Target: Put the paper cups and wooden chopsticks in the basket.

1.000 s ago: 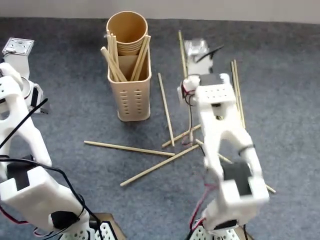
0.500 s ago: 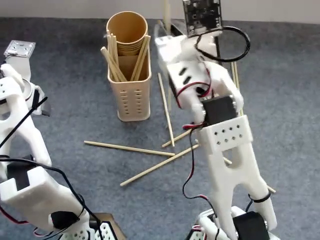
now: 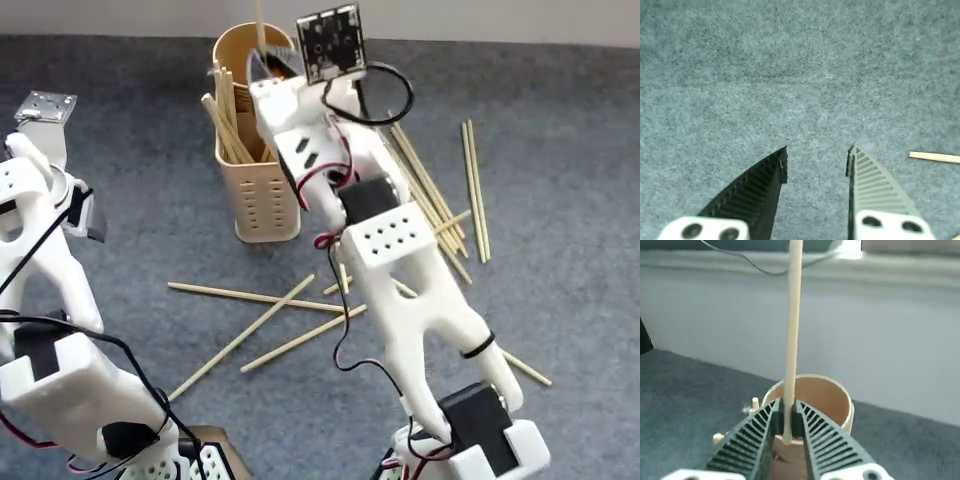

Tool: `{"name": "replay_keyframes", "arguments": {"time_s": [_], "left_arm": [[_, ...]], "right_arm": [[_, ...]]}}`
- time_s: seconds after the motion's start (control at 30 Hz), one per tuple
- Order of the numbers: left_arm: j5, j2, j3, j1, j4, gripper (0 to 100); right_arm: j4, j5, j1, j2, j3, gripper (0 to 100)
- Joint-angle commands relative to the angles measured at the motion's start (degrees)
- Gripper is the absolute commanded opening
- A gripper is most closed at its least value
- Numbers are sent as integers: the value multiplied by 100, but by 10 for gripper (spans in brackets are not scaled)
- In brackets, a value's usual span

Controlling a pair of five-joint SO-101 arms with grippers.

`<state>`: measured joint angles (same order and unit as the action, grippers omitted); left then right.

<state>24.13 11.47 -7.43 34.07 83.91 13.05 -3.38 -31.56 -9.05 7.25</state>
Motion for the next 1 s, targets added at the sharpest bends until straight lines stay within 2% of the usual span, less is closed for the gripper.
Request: {"name": "replay_keyframes", "arguments": {"time_s": [0.0,0.1,0.33,0.57,0.77,0.83,0.9,0.97], "left_arm": [[62,-277,-57,-22,-62,217],[62,-277,-57,-40,-62,217],[62,-277,-48,-31,-62,217],[70,-277,-40,-22,-62,217],[70,-277,-48,31,-62,217],[79,-277,-40,66,-62,217],[79,-277,-48,163,-62,217],[193,-277,-48,268,-149,217]], "right_arm": [[92,53,-92,-734,523,5],[66,290,-136,-1138,1068,6],[66,334,-189,-1525,1859,8],[-576,334,-207,-1525,2149,161],[-567,343,-295,-1543,2176,174],[-295,545,-207,-1596,2123,174],[497,1029,75,-1648,1859,174],[1516,1099,462,-1727,1305,174]]}}
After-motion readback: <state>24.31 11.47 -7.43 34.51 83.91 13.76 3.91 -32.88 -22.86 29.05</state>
